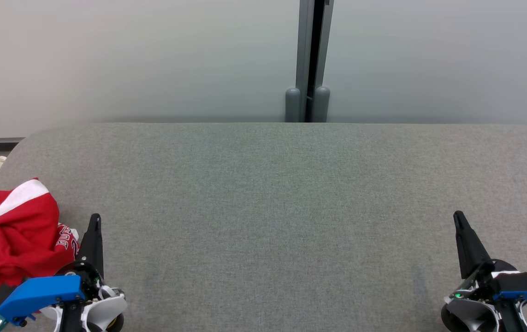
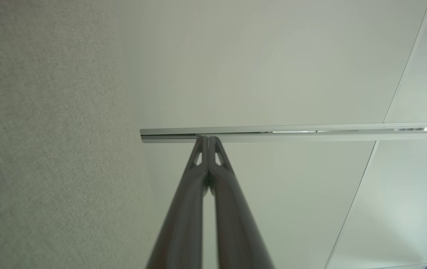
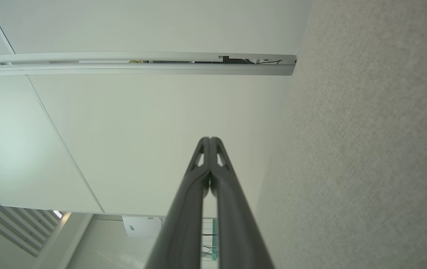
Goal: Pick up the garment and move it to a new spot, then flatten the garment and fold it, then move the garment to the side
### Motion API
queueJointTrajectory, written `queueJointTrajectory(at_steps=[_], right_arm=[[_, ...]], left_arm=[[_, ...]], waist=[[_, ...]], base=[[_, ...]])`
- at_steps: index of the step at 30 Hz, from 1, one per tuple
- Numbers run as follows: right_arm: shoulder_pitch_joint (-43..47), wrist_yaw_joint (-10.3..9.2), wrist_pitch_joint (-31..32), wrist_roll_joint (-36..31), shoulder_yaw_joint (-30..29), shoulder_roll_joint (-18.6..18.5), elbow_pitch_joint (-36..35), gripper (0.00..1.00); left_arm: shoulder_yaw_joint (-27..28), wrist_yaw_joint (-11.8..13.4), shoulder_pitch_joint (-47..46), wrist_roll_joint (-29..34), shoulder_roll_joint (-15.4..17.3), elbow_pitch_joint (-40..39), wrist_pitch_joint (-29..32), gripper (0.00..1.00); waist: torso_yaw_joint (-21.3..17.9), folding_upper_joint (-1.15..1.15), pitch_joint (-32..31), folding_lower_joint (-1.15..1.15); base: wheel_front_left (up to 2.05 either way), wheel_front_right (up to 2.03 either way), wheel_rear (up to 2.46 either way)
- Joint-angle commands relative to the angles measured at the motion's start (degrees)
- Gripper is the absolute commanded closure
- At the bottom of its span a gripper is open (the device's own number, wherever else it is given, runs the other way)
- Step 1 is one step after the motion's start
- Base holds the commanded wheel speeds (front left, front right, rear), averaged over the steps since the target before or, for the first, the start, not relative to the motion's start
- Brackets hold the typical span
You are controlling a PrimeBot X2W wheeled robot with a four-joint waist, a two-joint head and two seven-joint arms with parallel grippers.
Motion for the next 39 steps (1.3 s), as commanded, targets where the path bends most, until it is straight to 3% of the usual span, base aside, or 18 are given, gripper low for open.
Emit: queueJointTrajectory(at_steps=[1,24,25,32,39], right_arm=[[-0.8,0.02,0.2,0.2,-0.1,-0.3,-0.2,1.0],[-0.8,0.02,0.2,0.2,-0.1,-0.3,-0.2,1.0],[0.1,0.0,0.0,0.0,0.0,0.0,0.1,0.0],[1.5,-0.08,-1.1,-1.1,1.0,0.2,1.8,0.0],[1.3,-0.07,-3.1,-6.8,1.7,-0.2,1.9,0.0]], left_arm=[[0.0,-0.2,-0.5,-0.1,0.1,-0.3,0.2,1.0],[0.0,-0.2,-0.5,-0.1,0.1,-0.3,0.2,1.0],[0.0,0.0,0.1,0.0,0.0,0.2,0.0,0.0],[-0.4,0.0,1.9,1.6,-0.3,2.2,-1.1,0.0],[-0.8,0.0,1.7,9.6,-0.1,2.3,-3.1,0.0]], waist=[[0.0,0.0,0.0,0.0],[0.0,0.0,0.0,0.0],[0.0,0.0,0.0,0.0],[0.0,0.0,0.1,0.0],[0.0,0.0,0.1,0.0]], base=[[0.0,0.0,0.0],[0.0,0.0,0.0],[0.0,0.0,0.0],[0.0,0.0,0.0],[0.0,0.0,0.0]])
